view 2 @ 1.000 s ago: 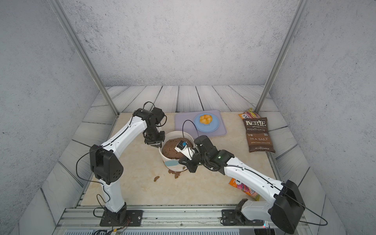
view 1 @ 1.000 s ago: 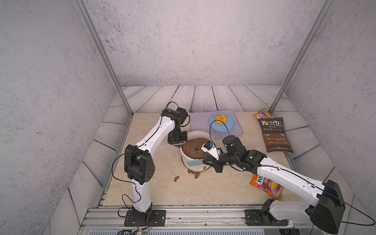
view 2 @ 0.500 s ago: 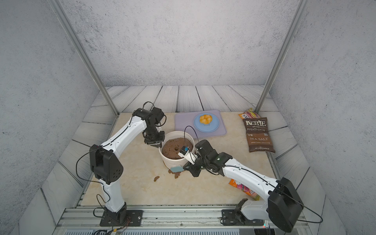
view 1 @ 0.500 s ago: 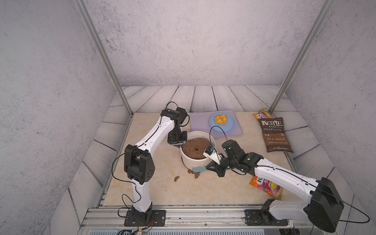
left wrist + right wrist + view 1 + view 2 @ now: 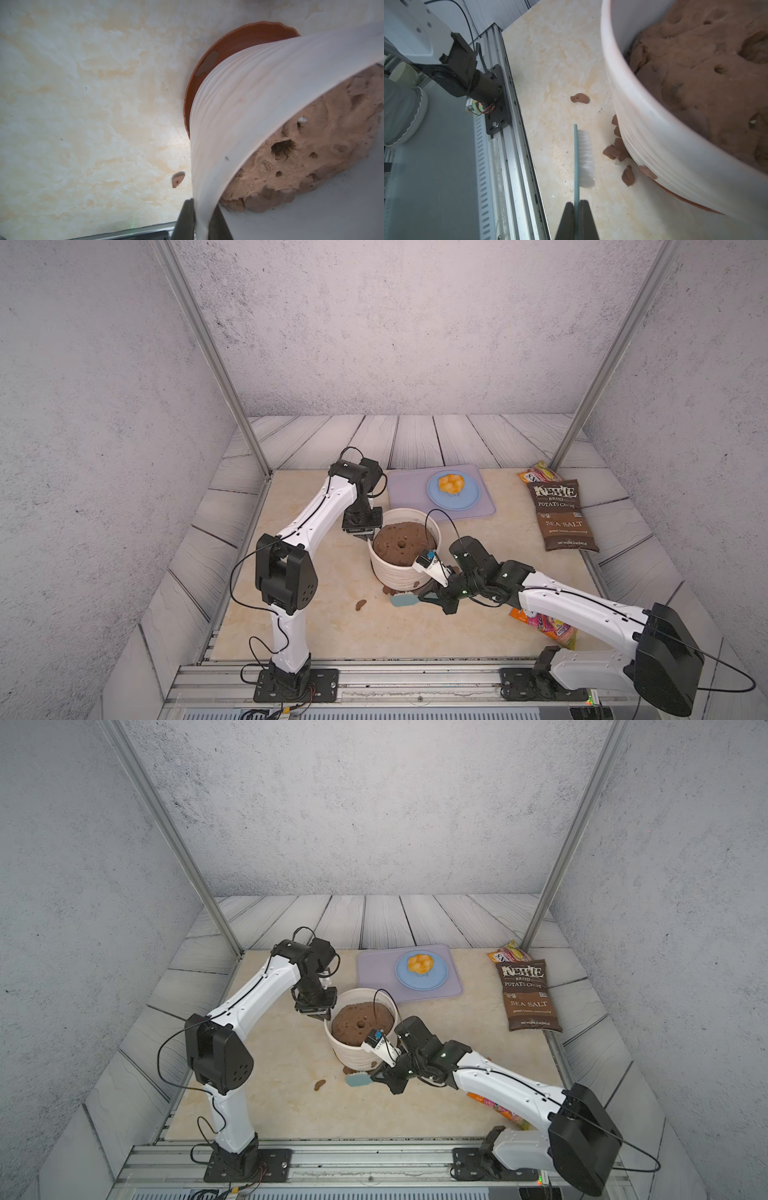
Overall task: Scrub the dried mud off the ceramic pot
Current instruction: Brush off the soil from the pot.
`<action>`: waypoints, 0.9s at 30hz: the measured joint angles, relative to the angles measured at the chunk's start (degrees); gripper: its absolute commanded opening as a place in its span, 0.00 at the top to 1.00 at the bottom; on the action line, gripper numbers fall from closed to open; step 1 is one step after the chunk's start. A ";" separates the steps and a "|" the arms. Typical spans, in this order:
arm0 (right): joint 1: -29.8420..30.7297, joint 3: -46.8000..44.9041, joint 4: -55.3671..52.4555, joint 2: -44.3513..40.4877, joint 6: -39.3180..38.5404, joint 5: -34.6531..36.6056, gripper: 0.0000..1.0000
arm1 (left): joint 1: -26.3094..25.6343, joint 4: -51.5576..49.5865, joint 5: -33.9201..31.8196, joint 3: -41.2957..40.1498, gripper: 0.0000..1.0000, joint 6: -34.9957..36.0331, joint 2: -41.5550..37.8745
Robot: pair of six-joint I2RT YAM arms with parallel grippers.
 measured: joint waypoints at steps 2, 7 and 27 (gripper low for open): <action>0.00 0.00 1.40 -0.24 1.62 -0.85 1.00 | 0.22 0.09 0.09 0.17 1.00 1.03 0.15; 0.00 0.04 3.32 -1.16 4.39 -2.43 1.00 | 0.94 -0.35 0.20 2.01 1.00 5.05 1.44; -0.02 6.25 -4.02 -1.25 1.01 0.15 1.00 | 2.05 2.03 -8.02 8.39 1.00 23.08 5.60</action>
